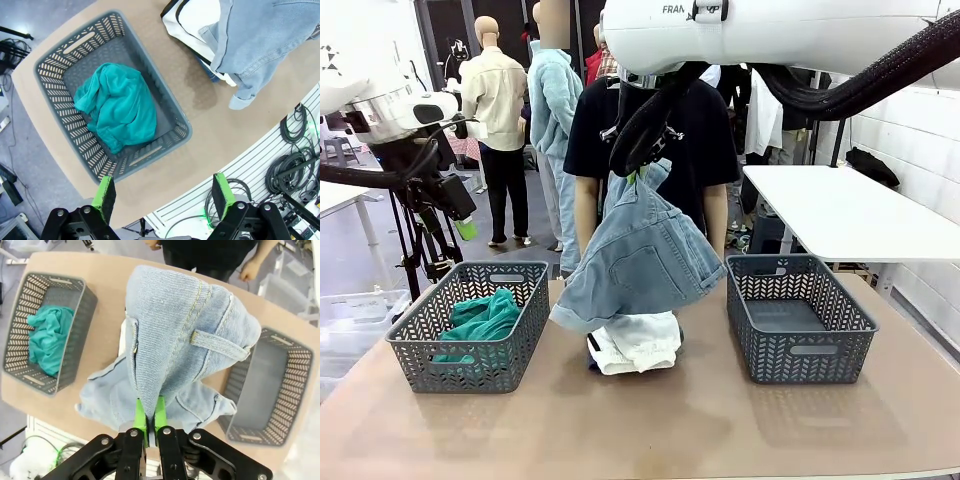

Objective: Sort the tops and bottoms.
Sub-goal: Lift clothes from the center of the table with your right hand, then sort the clothes according to human instructions.

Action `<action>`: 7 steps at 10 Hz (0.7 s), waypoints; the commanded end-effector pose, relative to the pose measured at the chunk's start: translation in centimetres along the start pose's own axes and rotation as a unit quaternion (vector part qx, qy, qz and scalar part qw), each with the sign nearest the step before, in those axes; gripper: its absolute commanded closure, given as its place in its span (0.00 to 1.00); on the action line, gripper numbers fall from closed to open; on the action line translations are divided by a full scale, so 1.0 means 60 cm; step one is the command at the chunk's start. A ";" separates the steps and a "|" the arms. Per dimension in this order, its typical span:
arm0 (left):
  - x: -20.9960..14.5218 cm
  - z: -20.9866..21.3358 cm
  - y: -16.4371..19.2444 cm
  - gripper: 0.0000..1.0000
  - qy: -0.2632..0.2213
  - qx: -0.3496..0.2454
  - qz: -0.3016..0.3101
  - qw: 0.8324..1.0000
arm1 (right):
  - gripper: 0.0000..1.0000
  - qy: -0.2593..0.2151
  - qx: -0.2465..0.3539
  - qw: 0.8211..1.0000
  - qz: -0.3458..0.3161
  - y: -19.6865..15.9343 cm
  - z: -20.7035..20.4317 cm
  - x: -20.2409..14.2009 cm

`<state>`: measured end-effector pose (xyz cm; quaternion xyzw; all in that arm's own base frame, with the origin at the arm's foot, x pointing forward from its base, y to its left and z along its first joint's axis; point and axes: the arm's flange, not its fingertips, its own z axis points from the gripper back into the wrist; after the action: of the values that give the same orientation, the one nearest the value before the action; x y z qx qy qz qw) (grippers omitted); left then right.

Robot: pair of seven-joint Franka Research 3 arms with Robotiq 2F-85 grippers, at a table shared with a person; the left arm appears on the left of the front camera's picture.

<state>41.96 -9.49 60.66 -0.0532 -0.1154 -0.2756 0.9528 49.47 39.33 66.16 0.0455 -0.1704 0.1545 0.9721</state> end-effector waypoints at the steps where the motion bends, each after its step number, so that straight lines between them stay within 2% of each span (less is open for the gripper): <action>1: -0.003 0.002 0.003 0.00 -0.002 -0.013 -0.007 1.000 | 1.00 -0.005 0.009 1.000 0.000 -0.001 0.008 -0.001; 7: -0.003 0.002 0.003 0.00 -0.002 -0.013 -0.007 1.000 | 1.00 -0.005 0.009 1.000 0.000 -0.001 0.008 -0.001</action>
<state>41.96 -9.49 60.66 -0.0532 -0.1154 -0.2756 0.9528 49.47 39.33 66.16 0.0455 -0.1704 0.1545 0.9721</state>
